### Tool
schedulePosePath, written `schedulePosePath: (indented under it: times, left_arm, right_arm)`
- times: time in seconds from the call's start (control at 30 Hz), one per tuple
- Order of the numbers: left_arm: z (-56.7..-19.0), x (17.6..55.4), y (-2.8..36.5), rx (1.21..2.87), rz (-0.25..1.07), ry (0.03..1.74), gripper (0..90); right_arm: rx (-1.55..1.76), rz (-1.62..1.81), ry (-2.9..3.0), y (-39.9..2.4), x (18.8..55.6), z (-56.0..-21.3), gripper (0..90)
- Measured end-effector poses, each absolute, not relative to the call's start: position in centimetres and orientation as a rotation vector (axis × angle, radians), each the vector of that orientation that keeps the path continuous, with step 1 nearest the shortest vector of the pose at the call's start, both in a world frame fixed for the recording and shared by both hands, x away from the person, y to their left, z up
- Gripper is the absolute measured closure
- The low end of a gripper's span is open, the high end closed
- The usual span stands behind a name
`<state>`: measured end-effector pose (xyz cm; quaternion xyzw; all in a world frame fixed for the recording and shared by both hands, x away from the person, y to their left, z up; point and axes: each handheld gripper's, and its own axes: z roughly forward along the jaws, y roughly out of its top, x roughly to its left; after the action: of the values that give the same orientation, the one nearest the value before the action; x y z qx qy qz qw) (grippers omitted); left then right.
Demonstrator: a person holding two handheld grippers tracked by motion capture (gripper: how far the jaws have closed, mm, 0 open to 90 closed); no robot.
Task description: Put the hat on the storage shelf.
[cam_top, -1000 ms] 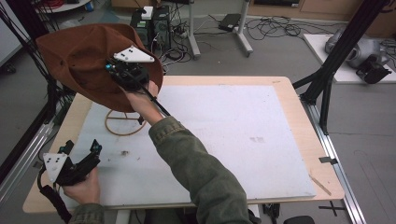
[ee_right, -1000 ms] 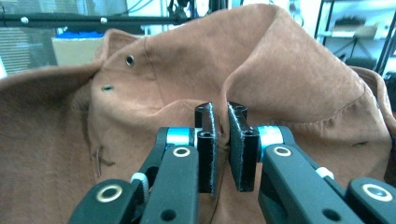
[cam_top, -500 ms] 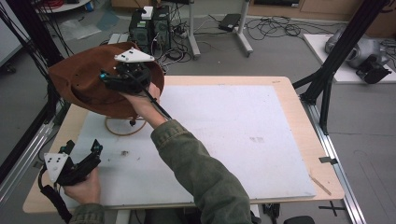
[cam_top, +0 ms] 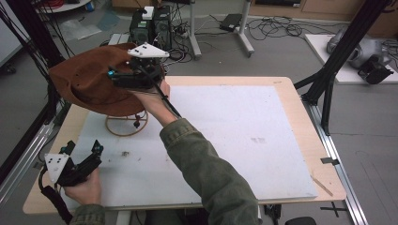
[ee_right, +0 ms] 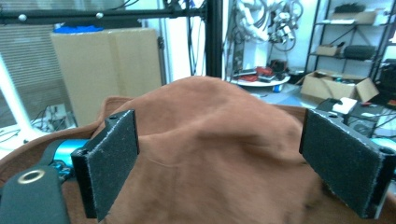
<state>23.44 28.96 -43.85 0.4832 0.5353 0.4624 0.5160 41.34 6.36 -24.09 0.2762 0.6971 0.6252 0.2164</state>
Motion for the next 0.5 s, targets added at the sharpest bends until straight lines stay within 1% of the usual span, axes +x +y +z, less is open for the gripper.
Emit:
schedulePosePath:
  times: [0.07,0.13,0.17,0.2,0.27,0.3,0.33,0.5]
  left_arm:
    - [-43.9,23.4,29.0,1.164,1.11,1.285,16.6]
    - [-43.9,23.4,29.0,1.164,1.111,1.286,16.6]
    - [-43.8,23.4,28.9,1.165,1.112,1.286,16.6]
    - [-43.8,23.4,28.9,1.166,1.113,1.284,16.6]
    - [-43.8,23.5,28.9,1.165,1.115,1.282,16.6]
    - [-43.8,23.5,28.8,1.165,1.115,1.28,16.6]
    - [-43.8,23.5,28.8,1.169,1.116,1.281,16.6]
    - [-43.8,23.6,28.7,1.17,1.119,1.277,16.6]
  right_arm:
    - [0.774,1.731,1.916,5.4,41.4,-24.0,11.4]
    - [0.803,1.721,1.895,3.4,41.4,-23.8,11.4]
    - [0.803,1.721,1.895,3.4,41.4,-23.8,11.4]
    - [0.802,1.706,1.883,2.0,41.4,-23.5,11.4]
    - [0.809,1.703,1.875,1.4,41.3,-23.4,11.4]
    - [0.814,1.702,1.851,-0.1,41.2,-23.1,11.4]
    - [0.814,1.702,1.851,-0.1,41.2,-23.1,11.4]
    - [0.84,1.674,1.805,-4.1,40.5,-22.9,11.4]
